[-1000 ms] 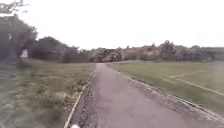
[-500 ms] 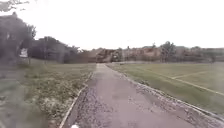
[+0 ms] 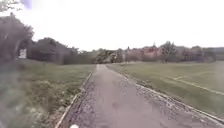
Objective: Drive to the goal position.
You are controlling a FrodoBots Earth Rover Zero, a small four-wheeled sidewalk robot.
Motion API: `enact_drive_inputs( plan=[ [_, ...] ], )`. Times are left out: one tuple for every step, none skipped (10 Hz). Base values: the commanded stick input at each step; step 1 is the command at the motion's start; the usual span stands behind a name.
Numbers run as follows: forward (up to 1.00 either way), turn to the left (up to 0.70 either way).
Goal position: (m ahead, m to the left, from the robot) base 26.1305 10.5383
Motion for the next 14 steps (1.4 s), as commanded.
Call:
enact_drive_inputs(
  plan=[
    [0.66,0.00],
    [0.66,0.00],
    [0.66,0.00],
    [0.66,0.00],
    [0.66,0.00],
    [0.66,0.02],
    [0.64,0.09],
    [0.63,0.16],
    [0.63,0.15],
    [0.63,0.04],
    [0.63,0.00],
    [0.63,0.00],
    [0.63,0.00],
    [0.63,0.00]
  ],
)
